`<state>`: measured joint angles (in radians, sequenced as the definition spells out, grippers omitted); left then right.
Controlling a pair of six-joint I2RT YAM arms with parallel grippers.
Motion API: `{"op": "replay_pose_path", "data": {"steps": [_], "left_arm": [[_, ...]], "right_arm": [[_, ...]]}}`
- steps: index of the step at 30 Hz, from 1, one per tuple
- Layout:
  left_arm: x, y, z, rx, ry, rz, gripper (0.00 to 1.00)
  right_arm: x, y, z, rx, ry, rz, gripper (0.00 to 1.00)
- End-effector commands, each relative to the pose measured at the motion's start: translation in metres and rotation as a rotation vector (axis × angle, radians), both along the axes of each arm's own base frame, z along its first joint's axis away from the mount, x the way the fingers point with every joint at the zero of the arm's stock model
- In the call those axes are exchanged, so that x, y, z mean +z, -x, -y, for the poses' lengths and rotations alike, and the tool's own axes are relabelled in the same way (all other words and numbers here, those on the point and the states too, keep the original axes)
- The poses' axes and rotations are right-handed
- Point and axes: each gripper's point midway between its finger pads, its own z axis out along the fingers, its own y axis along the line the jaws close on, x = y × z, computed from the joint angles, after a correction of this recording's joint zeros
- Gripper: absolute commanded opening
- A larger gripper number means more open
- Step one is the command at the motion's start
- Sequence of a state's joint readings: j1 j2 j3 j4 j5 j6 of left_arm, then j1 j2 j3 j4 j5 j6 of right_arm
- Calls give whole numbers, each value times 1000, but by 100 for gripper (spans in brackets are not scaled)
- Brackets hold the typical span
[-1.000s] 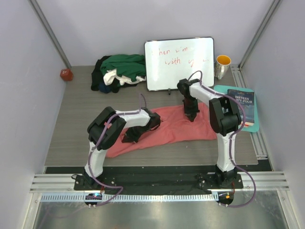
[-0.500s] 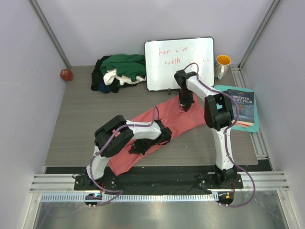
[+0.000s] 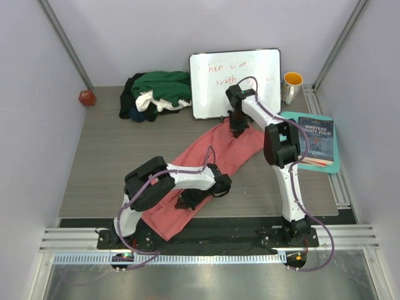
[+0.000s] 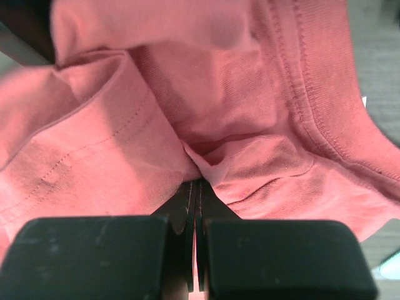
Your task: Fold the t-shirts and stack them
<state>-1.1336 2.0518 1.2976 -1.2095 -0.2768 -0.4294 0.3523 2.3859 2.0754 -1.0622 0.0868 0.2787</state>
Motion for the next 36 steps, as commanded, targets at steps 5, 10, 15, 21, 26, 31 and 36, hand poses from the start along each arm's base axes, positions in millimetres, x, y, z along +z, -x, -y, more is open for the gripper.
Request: {"op": "replay_pose_path", "data": {"steps": [5, 10, 15, 21, 26, 31, 36], "left_arm": [[-9, 15, 61, -13, 257, -50, 0], [-6, 18, 71, -44, 301, -64, 0], [-6, 30, 84, -78, 362, -117, 1], [9, 30, 91, -105, 399, -98, 0], [65, -3, 100, -87, 506, 139, 14], [106, -36, 95, -48, 554, 337, 33], [97, -59, 69, 23, 456, 417, 38]], "right_arm": [[-37, -25, -24, 9, -89, 30, 1], [-40, -19, -32, 26, -125, 4, 1], [-39, -22, -36, 34, -140, 13, 2], [-17, -21, -30, 34, -126, 48, 16], [33, -12, -24, 35, -142, 134, 20], [81, -7, -15, 11, -143, 235, 23], [112, 2, -2, -28, -119, 306, 24]]}}
